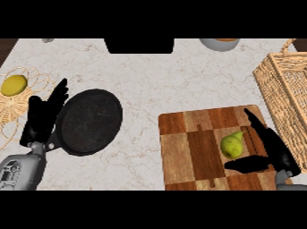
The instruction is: Pick the pear from the cutting board and place it in the basket
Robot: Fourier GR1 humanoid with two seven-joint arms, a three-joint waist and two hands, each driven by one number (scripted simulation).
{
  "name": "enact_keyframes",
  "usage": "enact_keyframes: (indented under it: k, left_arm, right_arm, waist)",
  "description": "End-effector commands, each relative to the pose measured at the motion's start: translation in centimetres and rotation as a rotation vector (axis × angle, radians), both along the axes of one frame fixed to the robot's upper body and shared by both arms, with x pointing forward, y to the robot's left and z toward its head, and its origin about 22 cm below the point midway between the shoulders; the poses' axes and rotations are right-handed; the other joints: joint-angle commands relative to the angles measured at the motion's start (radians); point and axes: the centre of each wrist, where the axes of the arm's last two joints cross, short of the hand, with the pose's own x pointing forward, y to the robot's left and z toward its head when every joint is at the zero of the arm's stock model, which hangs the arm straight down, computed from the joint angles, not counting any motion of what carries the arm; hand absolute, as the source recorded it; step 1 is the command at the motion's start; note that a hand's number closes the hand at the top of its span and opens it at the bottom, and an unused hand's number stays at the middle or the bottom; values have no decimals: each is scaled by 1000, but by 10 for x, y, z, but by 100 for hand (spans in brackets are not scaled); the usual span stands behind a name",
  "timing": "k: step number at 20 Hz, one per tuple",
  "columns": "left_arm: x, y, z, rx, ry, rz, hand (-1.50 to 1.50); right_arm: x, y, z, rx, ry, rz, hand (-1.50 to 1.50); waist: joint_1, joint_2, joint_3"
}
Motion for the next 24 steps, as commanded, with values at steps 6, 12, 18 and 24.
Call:
enact_keyframes:
  k: [6, 12, 18, 24]
  left_arm:
    - [-12, -15, 2, -4, -2, 15, 0]
    - [4, -2, -1, 1, 9, -3, 0]
    - [-4, -23, -1, 18, -7, -11, 0]
    - [13, -21, 10, 3, -1, -58, 0]
  right_arm:
    - [18, 19, 2, -27, 23, 46, 150]
    - [18, 12, -12, -178, -72, 84, 150]
    - [11, 26, -24, -339, -96, 152, 150]
    - [56, 101, 10, -871, -67, 346, 150]
  waist:
    - [1, -1, 0]
    - [-1, 0, 0]
    - [2, 0, 0]
    - [48, 4, -4]
